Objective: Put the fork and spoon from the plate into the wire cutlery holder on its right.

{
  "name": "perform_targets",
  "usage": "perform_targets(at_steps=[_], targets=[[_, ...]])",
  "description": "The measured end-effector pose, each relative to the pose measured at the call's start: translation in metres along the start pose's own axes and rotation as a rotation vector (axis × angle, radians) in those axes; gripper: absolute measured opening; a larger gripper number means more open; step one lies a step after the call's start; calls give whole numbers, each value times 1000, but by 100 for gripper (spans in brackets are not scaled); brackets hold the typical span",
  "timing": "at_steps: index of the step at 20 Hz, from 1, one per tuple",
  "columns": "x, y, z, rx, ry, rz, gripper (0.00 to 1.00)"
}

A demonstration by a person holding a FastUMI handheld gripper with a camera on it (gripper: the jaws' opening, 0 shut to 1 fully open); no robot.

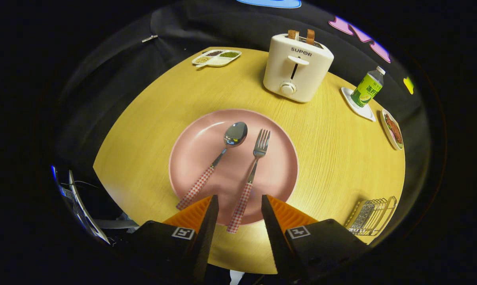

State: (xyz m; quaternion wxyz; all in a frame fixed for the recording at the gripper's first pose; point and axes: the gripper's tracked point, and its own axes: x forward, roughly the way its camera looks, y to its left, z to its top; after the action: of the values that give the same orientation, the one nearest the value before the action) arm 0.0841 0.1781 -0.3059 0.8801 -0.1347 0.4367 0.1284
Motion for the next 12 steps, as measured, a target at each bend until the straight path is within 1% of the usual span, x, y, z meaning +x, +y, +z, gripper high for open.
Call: perform_targets(at_steps=[1,4,5,7,8,10,11,12], targets=[[5,1,-3,13,17,1,67],[15,0,-11,44,55,6,65],[20,0,-13,58,71,3,61],[23,2,-19,95,107,17,44],[24,2,-18,108,111,14,45],[21,0,-16,121,117,13,34],[27,-3,-20,139,119,5,29],[26,-3,-19,159,119,10,20]])
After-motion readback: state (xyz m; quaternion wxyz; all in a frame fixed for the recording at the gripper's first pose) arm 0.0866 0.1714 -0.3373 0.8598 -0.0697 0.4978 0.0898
